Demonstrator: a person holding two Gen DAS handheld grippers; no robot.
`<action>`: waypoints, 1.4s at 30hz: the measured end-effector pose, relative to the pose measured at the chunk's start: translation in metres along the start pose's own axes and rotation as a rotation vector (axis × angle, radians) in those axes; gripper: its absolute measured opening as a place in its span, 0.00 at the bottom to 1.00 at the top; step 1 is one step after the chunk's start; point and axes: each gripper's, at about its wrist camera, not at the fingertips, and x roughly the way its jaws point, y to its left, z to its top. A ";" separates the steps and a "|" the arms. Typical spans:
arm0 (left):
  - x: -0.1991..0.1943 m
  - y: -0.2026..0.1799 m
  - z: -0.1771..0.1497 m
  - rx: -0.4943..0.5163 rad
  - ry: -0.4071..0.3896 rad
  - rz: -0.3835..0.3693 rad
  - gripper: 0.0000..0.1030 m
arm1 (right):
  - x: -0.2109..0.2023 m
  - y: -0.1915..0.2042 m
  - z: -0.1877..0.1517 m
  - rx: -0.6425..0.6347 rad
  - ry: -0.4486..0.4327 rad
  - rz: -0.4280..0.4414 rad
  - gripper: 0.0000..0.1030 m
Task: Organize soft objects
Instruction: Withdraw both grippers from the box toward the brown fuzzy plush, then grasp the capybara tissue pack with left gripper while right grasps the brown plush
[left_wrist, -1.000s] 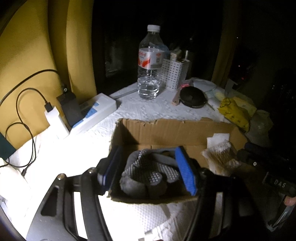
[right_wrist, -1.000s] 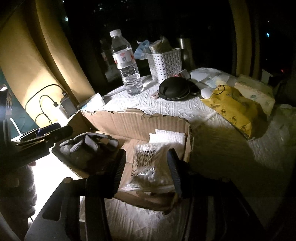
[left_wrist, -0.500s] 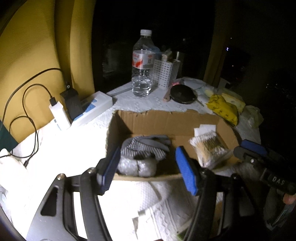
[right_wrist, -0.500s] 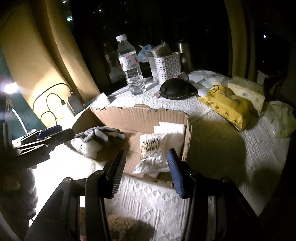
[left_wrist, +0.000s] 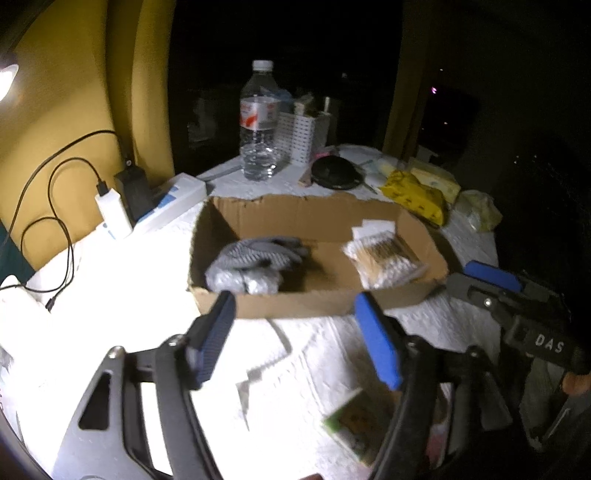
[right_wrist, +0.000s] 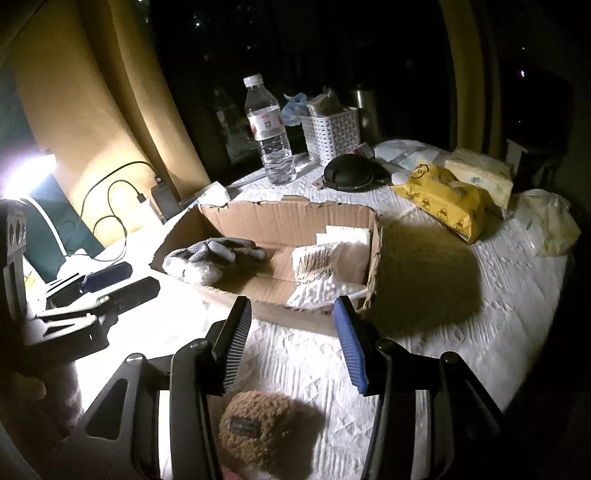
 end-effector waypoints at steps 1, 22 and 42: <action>-0.002 -0.002 -0.002 0.004 0.000 -0.005 0.72 | -0.002 0.001 -0.002 0.001 -0.001 -0.001 0.48; -0.023 -0.016 -0.046 0.038 0.041 -0.012 0.73 | -0.026 0.008 -0.040 0.016 0.009 -0.007 0.54; -0.010 -0.005 -0.084 -0.026 0.129 0.018 0.73 | 0.013 0.023 -0.082 0.021 0.122 0.064 0.54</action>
